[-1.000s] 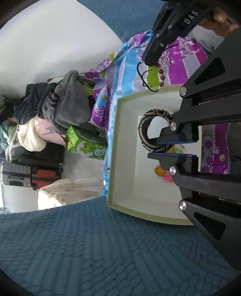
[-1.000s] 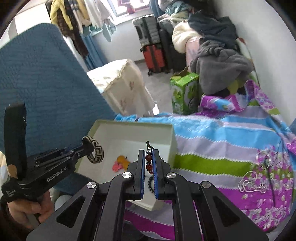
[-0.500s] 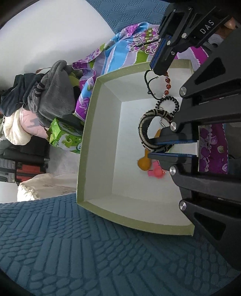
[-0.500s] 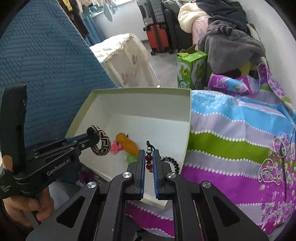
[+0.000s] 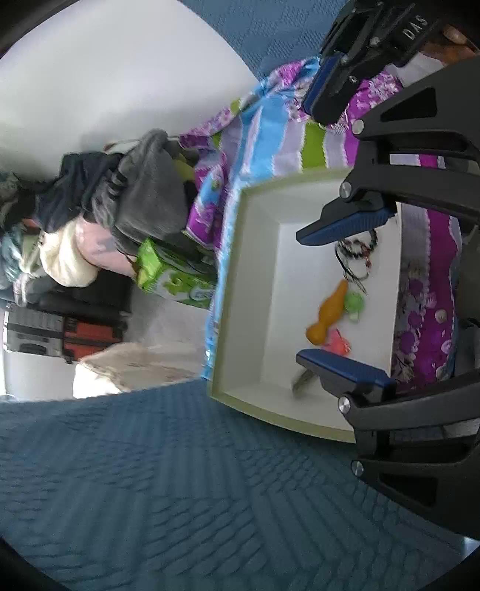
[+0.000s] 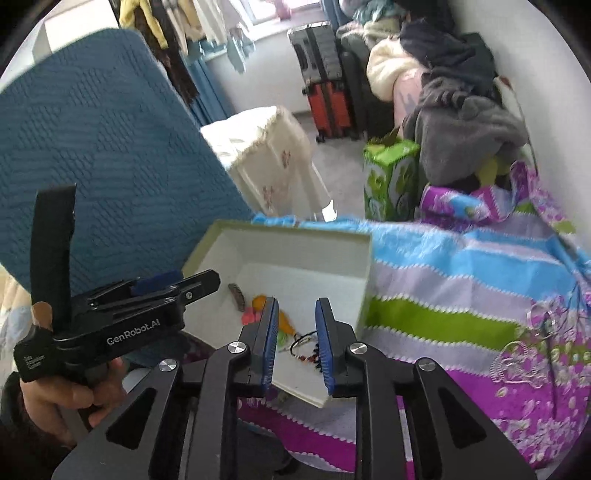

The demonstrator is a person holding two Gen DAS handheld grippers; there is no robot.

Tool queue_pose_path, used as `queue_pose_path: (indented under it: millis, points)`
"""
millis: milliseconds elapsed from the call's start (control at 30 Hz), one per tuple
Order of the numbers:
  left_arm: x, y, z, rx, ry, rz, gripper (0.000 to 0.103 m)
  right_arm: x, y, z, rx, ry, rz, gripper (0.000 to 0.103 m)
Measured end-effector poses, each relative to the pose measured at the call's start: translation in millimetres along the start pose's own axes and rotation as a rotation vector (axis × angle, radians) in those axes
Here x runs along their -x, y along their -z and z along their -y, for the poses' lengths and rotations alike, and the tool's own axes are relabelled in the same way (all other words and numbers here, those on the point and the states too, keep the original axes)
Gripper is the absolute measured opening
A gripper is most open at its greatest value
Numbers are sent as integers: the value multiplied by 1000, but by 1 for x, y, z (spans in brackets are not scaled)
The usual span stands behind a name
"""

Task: Organize jewelry
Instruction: 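Move both tools back from the box toward the remaining jewelry on the sheet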

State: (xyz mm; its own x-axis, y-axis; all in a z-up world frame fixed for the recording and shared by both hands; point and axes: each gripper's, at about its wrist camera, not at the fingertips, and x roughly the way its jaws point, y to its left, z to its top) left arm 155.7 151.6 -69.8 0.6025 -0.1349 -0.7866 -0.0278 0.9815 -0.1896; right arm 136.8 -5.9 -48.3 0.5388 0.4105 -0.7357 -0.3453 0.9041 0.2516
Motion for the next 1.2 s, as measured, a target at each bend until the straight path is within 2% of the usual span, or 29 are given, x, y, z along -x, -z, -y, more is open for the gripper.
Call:
queue_pose_path:
  millis: [400, 667, 933, 1200]
  points:
    - [50, -9, 85, -66, 98, 114, 59, 104, -6, 56, -18, 99, 177, 19]
    - [46, 1, 149, -111, 185, 97, 59, 152, 14, 119, -81, 193, 232, 19]
    - [22, 20, 205, -201, 231, 54, 59, 174, 41, 181, -148, 272, 234, 19]
    - [-33, 44, 244, -255, 265, -35, 58, 148, 72, 237, -222, 311, 161, 19]
